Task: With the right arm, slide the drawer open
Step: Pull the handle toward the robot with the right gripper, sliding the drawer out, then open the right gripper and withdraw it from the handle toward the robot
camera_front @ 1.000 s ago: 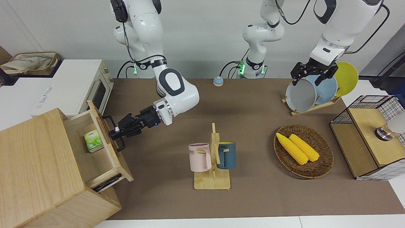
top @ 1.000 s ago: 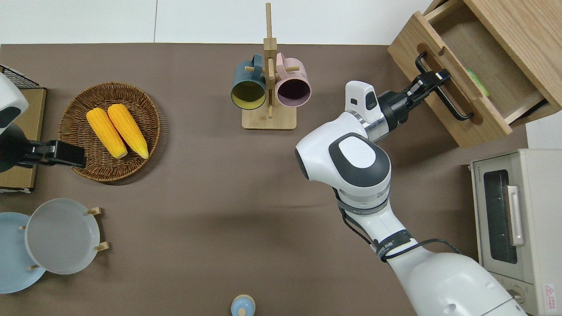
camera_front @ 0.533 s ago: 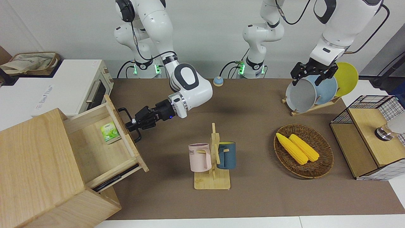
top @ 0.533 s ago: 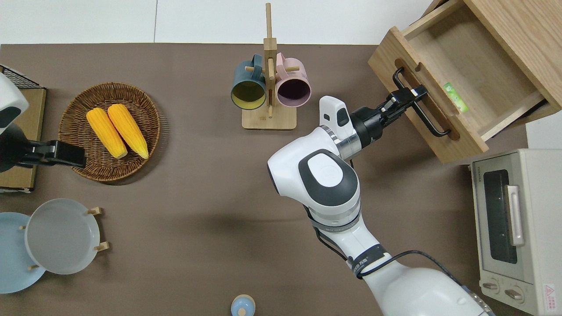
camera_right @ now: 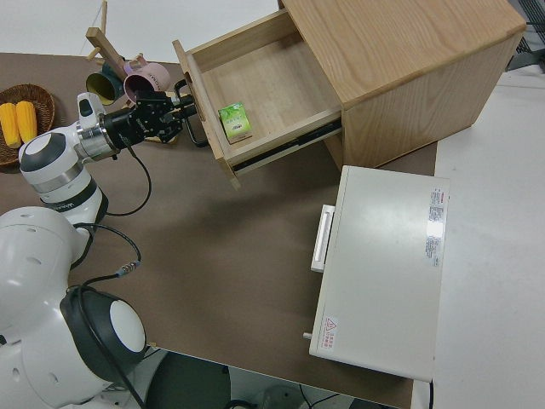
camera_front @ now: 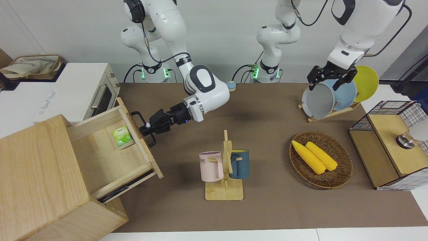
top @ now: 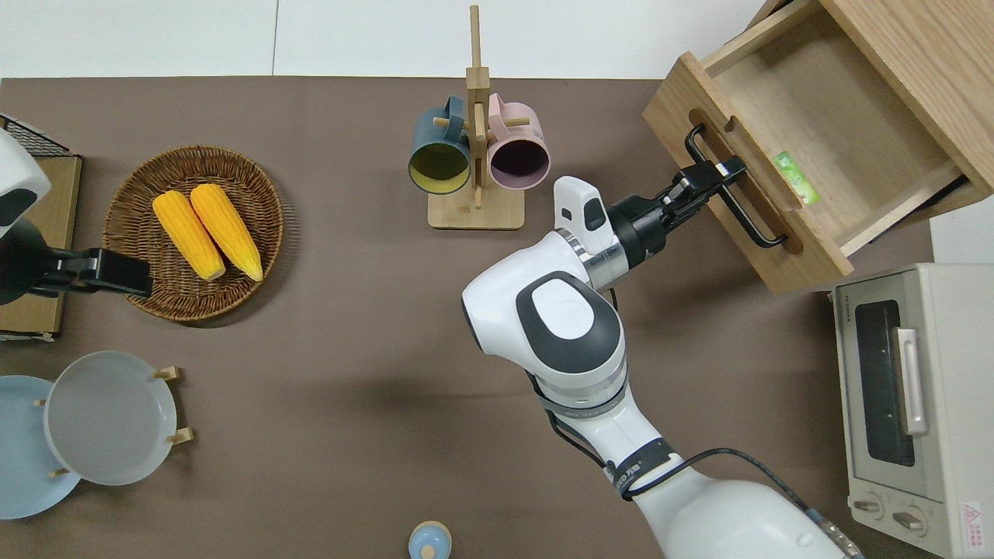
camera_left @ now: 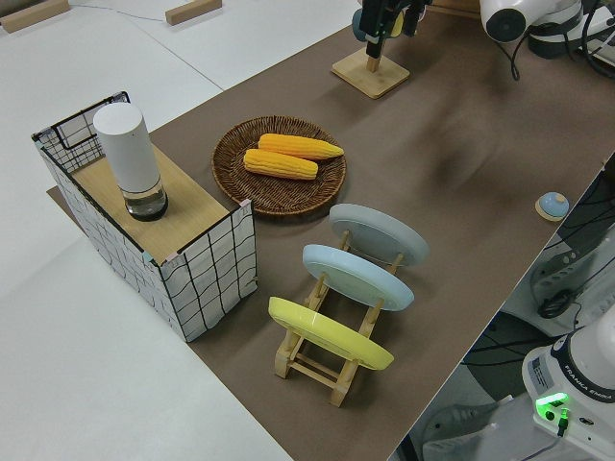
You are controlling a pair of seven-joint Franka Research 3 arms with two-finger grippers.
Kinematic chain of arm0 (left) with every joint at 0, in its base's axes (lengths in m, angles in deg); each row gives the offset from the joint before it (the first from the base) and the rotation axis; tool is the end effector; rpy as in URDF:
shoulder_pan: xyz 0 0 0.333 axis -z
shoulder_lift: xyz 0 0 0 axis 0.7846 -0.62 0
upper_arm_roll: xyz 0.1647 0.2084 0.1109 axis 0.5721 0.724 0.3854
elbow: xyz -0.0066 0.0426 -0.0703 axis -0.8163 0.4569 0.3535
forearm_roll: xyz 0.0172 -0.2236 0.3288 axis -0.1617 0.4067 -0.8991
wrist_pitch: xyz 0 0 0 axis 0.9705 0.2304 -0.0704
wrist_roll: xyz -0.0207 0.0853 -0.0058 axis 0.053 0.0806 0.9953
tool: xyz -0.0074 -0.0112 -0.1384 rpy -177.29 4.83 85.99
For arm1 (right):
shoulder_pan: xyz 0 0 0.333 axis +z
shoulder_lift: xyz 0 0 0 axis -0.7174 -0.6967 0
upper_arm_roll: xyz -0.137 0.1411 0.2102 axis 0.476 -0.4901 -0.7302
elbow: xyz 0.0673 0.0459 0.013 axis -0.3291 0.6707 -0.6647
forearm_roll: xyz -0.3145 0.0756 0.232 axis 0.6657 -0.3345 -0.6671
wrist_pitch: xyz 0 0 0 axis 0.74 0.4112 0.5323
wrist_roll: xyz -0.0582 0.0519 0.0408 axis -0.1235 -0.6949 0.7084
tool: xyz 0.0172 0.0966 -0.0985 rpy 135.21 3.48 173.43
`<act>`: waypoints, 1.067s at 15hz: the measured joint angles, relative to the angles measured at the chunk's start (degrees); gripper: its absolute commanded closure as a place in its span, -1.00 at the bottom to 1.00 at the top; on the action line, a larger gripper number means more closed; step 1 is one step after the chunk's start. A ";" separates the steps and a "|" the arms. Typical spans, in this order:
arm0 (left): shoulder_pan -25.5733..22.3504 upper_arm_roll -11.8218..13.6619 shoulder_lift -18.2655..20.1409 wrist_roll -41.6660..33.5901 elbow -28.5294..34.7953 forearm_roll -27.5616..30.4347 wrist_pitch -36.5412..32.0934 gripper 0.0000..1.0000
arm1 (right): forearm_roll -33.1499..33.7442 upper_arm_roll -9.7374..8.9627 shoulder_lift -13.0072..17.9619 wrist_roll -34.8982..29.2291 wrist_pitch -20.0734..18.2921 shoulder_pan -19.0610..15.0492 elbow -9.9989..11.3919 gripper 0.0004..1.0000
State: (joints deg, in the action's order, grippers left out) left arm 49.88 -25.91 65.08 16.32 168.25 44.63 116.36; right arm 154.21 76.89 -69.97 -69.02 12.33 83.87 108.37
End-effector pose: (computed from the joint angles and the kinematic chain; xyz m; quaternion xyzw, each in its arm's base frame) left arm 0.5644 -0.0150 0.5660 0.9995 -0.0251 -0.0166 0.0012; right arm 0.5902 0.2721 0.3727 0.6857 0.2288 0.1224 0.6801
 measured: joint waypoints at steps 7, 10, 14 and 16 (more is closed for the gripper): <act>0.00 0.00 0.00 0.00 0.00 0.00 0.00 -0.99 | -0.89 0.05 0.00 0.01 -0.64 1.22 -0.36 -0.97; 0.00 0.00 0.00 0.00 0.00 0.00 0.00 -0.99 | -0.95 0.14 0.12 -0.25 -0.91 1.25 -1.50 -0.97; 0.00 0.00 0.00 0.00 0.00 0.00 0.00 -0.99 | -3.52 0.03 0.20 -5.31 -1.05 1.70 -2.08 -0.97; 0.00 0.00 0.00 0.00 0.00 0.00 0.00 -0.99 | -4.60 0.03 0.19 -6.23 -1.11 2.31 -2.27 -0.97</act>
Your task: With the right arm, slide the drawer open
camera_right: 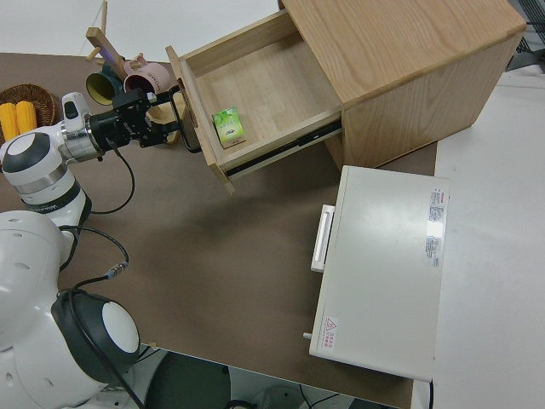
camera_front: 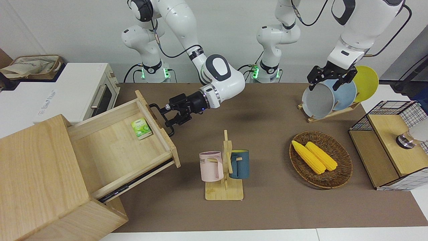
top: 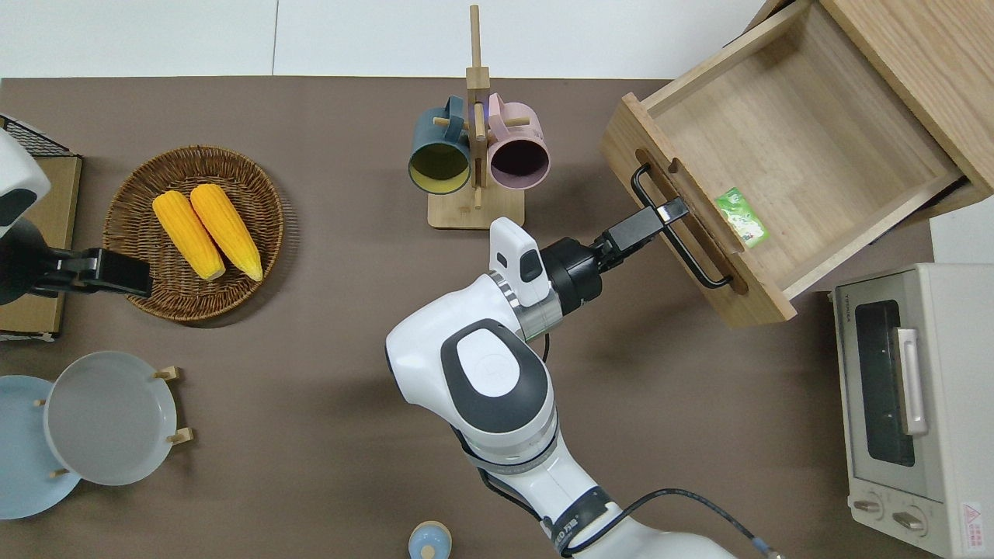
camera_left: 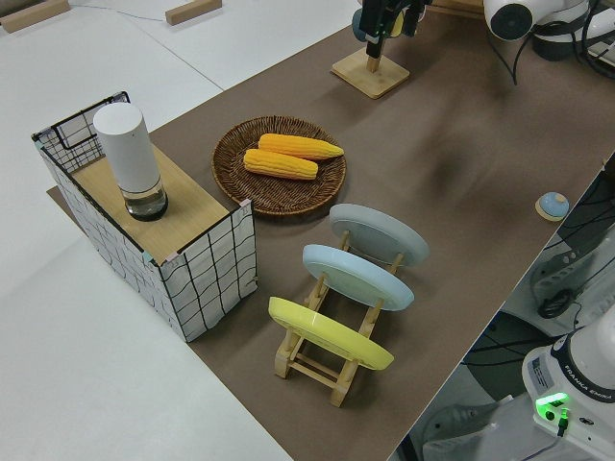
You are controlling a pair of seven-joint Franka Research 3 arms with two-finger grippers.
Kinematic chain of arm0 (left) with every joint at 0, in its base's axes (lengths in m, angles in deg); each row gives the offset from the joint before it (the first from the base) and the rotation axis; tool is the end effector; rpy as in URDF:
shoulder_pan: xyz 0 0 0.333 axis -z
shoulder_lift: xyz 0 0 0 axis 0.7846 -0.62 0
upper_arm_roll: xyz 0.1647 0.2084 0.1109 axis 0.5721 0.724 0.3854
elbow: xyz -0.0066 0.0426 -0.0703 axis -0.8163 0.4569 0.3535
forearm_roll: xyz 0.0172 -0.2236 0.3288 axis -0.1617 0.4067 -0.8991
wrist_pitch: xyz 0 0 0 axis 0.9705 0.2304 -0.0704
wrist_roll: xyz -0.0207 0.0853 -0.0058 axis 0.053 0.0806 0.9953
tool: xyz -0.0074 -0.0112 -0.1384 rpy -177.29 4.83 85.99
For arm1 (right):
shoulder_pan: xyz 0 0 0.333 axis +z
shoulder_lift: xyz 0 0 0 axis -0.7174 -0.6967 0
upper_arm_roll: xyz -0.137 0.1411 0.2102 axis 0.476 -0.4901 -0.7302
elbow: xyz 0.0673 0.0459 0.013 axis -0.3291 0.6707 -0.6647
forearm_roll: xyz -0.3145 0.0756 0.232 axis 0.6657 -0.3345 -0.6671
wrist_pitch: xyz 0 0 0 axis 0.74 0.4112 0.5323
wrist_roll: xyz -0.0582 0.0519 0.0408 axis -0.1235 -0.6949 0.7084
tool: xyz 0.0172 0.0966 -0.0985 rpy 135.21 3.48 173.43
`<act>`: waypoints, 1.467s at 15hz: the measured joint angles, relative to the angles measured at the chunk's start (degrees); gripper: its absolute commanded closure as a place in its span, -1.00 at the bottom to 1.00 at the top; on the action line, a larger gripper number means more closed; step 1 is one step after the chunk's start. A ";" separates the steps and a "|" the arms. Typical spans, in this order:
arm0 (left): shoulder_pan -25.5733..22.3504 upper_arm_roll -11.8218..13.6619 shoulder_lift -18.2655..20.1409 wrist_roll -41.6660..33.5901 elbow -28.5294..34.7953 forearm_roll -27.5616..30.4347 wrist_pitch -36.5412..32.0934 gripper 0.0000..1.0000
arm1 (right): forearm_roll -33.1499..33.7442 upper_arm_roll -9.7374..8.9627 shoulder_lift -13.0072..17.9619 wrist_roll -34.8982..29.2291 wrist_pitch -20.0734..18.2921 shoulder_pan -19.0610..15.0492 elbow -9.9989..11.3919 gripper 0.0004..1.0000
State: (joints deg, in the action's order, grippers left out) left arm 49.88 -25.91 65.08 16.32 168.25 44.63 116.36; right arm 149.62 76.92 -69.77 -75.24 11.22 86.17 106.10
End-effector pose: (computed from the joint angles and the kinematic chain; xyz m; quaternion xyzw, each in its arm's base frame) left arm 0.5644 -0.0150 0.5660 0.9995 -0.0251 -0.0166 0.0012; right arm 0.5774 0.2947 0.3830 0.7229 0.1819 0.1581 0.6476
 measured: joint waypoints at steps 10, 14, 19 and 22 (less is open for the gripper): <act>0.00 0.00 0.00 0.00 0.00 0.00 0.00 -0.99 | -13.47 -0.60 0.29 -0.45 -1.33 3.34 -8.00 -0.97; 0.00 0.00 0.00 0.00 0.00 0.00 0.00 -0.99 | -29.43 -0.43 1.69 1.63 -1.40 2.49 -16.64 -0.97; 0.00 0.00 0.00 0.00 0.00 0.00 0.00 -0.99 | -45.67 -0.19 5.92 5.77 -0.40 -3.76 -20.95 -0.97; 0.00 0.00 0.00 0.00 0.00 0.00 0.00 -0.99 | -55.36 -0.31 9.75 9.04 0.12 -9.70 -21.35 -0.97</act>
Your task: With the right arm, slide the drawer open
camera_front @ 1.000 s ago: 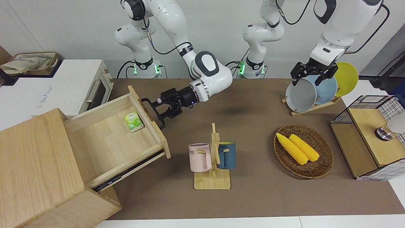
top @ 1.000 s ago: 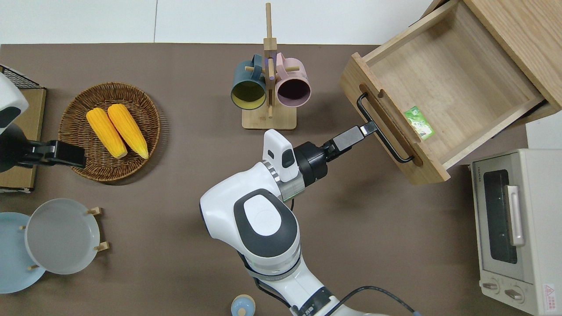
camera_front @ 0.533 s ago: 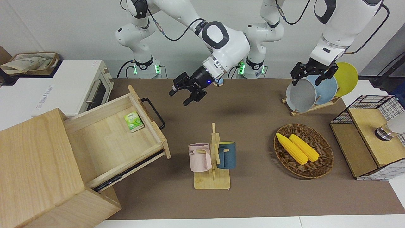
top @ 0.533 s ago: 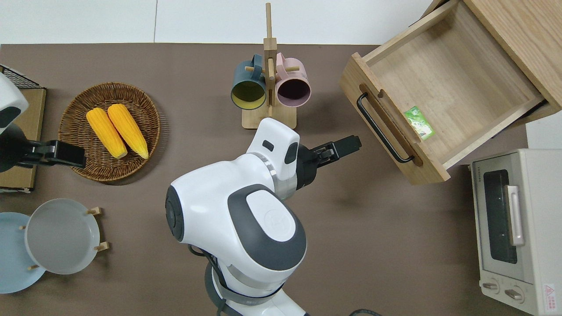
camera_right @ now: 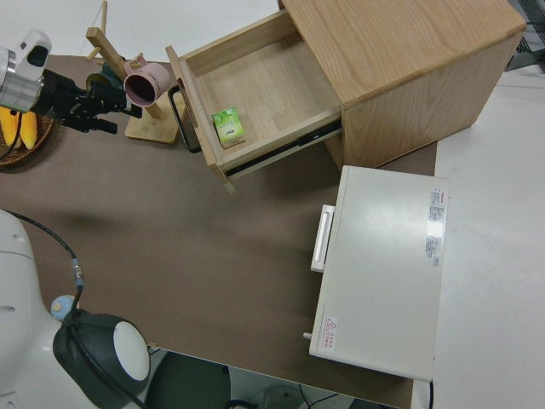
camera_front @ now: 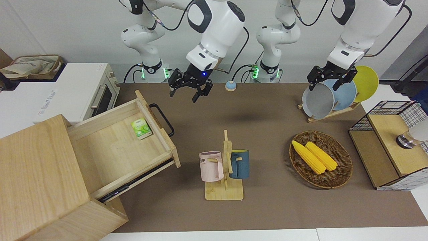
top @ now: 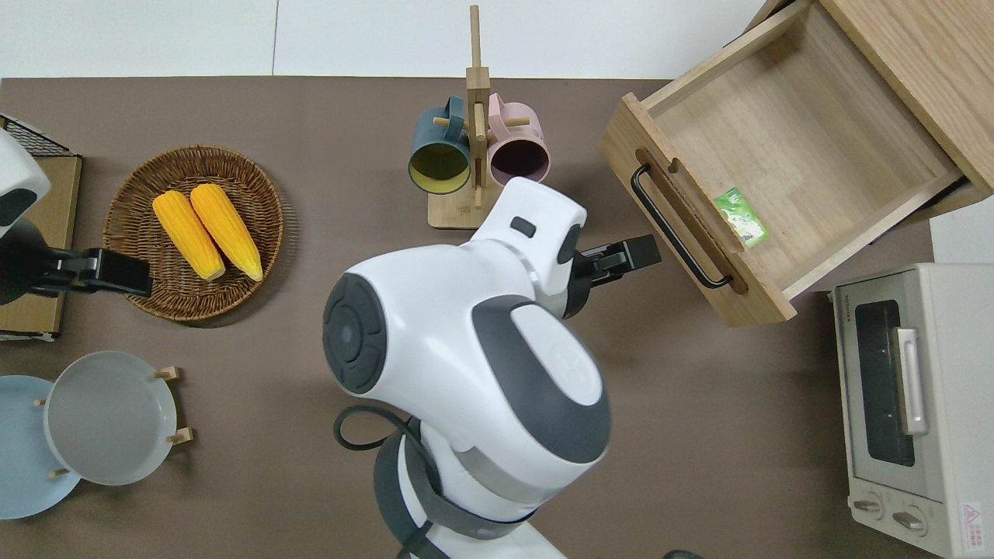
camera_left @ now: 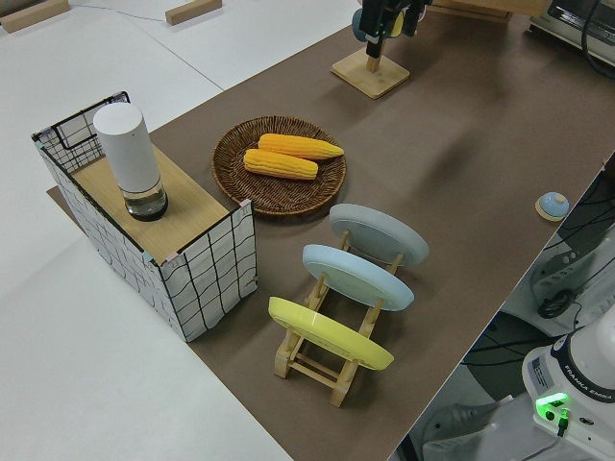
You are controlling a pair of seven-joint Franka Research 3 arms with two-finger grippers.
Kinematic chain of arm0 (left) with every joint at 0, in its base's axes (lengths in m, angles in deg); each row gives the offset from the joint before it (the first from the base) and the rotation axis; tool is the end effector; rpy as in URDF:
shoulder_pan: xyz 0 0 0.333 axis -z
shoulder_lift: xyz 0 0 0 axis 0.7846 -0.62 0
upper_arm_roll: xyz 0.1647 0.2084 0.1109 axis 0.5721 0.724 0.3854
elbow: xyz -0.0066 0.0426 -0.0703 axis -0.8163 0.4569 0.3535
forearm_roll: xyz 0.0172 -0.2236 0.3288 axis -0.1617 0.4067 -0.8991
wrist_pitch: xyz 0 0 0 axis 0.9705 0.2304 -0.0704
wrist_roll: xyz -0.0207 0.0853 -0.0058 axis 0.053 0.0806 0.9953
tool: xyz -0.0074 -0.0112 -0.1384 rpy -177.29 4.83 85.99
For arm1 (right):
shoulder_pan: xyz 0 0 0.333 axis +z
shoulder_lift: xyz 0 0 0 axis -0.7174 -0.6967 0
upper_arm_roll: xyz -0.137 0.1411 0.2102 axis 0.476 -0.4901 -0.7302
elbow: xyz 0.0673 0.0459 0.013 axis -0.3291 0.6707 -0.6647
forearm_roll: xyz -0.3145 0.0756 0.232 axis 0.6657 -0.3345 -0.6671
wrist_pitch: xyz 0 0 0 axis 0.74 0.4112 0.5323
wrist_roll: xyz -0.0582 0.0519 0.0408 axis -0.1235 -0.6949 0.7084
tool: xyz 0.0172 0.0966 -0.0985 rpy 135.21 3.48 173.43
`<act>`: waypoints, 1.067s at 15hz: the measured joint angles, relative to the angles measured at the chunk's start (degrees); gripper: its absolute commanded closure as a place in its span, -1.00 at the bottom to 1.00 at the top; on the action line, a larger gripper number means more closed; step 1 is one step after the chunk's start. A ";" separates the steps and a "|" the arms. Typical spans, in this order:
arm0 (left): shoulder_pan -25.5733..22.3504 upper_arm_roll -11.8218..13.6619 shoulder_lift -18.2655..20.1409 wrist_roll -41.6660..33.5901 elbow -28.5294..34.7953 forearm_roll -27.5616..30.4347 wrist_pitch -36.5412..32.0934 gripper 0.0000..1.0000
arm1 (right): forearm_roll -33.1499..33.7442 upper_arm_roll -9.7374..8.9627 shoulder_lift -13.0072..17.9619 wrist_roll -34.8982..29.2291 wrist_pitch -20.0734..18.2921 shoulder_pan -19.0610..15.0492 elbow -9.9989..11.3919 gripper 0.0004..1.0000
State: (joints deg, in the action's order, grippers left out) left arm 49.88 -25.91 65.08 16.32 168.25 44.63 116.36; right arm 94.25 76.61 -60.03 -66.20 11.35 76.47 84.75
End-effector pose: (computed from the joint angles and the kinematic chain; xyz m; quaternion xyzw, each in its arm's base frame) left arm 0.5644 -0.0150 0.5660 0.9995 -0.0251 -0.0166 0.0012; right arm 0.5661 0.2677 0.5525 0.9767 0.0712 0.0499 0.1962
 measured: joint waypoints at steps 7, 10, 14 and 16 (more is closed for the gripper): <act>0.00 0.00 0.00 0.00 0.00 0.00 0.00 -0.99 | -19.43 0.02 6.00 10.57 0.04 -15.16 0.10 -0.97; 0.00 0.00 0.00 0.00 0.00 0.00 0.00 -0.99 | -23.89 0.02 6.38 15.90 0.03 -21.41 1.15 -0.97; 0.00 0.00 0.00 0.00 0.00 0.00 0.00 -0.99 | -26.42 0.00 6.19 18.35 0.50 -26.52 4.16 -0.97; 0.00 0.00 0.00 0.00 0.00 0.00 0.00 -0.99 | -26.42 -0.03 5.78 18.35 0.96 -27.05 5.15 -0.97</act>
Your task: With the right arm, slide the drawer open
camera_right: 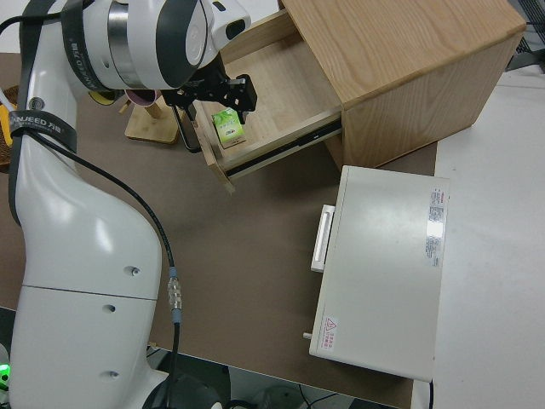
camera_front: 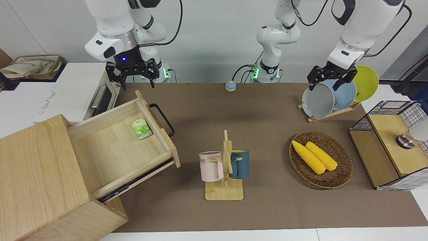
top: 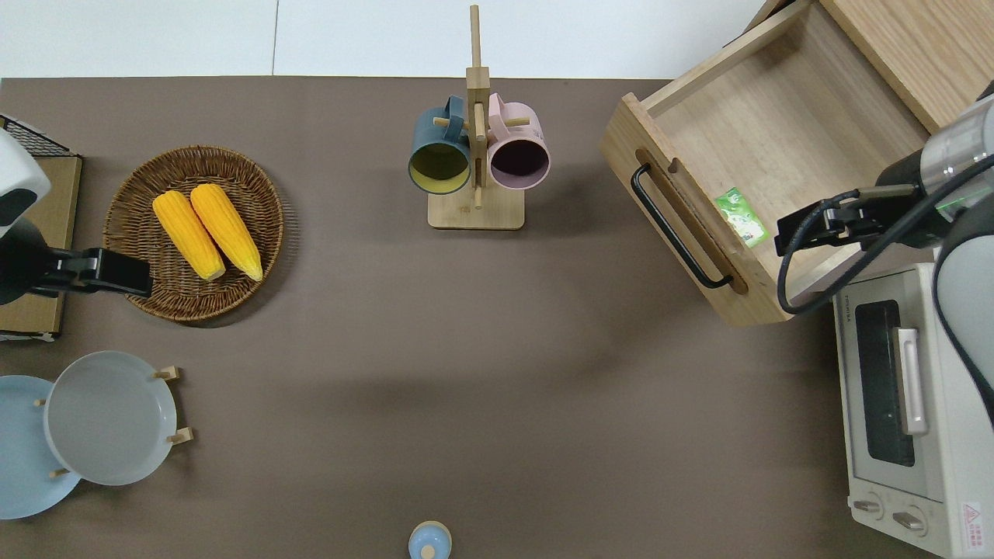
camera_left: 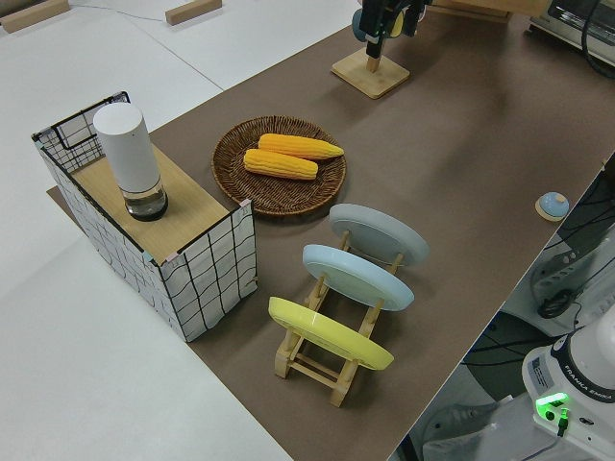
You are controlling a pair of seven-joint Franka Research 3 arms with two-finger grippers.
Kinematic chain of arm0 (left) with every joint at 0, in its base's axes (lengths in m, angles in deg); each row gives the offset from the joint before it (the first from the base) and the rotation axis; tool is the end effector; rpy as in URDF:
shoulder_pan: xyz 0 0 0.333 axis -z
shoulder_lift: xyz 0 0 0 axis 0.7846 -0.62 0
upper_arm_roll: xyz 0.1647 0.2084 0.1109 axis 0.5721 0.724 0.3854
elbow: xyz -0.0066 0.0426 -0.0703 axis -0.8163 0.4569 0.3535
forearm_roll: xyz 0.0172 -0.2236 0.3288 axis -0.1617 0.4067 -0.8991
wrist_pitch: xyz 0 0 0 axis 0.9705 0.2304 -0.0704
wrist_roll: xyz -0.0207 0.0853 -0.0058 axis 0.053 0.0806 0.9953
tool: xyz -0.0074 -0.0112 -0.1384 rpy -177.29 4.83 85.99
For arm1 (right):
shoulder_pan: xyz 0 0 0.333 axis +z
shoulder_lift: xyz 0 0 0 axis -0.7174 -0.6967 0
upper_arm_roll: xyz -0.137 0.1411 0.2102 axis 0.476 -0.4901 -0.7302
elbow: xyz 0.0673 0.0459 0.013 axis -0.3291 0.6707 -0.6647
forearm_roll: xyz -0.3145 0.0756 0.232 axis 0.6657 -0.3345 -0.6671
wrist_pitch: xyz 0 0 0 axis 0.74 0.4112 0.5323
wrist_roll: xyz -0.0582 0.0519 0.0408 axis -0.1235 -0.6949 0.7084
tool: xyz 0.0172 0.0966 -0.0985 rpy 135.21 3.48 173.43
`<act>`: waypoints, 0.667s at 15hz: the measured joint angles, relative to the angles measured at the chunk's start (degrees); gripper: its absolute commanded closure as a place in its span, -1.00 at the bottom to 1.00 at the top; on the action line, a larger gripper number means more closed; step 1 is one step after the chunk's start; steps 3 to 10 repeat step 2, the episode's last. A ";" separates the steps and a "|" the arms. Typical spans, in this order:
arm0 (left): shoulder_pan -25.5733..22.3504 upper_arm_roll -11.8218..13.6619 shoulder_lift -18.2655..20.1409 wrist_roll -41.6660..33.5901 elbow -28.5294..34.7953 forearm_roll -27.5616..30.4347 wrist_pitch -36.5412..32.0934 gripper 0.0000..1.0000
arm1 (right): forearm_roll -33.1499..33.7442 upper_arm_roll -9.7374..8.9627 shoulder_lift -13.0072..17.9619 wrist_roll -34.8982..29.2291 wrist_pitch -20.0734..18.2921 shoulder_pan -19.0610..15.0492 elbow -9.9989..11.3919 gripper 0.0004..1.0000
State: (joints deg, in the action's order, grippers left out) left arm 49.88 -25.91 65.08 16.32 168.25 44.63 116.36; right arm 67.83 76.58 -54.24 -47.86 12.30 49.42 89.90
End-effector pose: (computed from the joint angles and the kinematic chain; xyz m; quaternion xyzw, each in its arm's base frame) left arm 0.5644 -0.0150 0.5660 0.9995 -0.0251 -0.0166 0.0012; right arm 0.5990 0.0469 0.5625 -0.9991 -0.0179 0.0275 0.0284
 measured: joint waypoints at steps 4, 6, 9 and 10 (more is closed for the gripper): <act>0.00 0.00 0.00 0.00 0.00 0.00 0.00 -0.99 | 0.11 -0.37 -0.38 0.00 0.19 0.09 0.33 -0.97; 0.00 0.00 0.00 0.00 0.00 0.00 0.00 -0.99 | 0.11 -0.37 -0.38 0.00 0.19 0.09 0.33 -0.97; 0.00 0.00 0.00 0.00 0.00 0.00 0.00 -0.99 | 0.11 -0.37 -0.38 0.00 0.19 0.09 0.33 -0.97; 0.00 0.00 0.00 0.00 0.00 0.00 0.00 -0.99 | 0.11 -0.37 -0.38 0.00 0.19 0.09 0.33 -0.97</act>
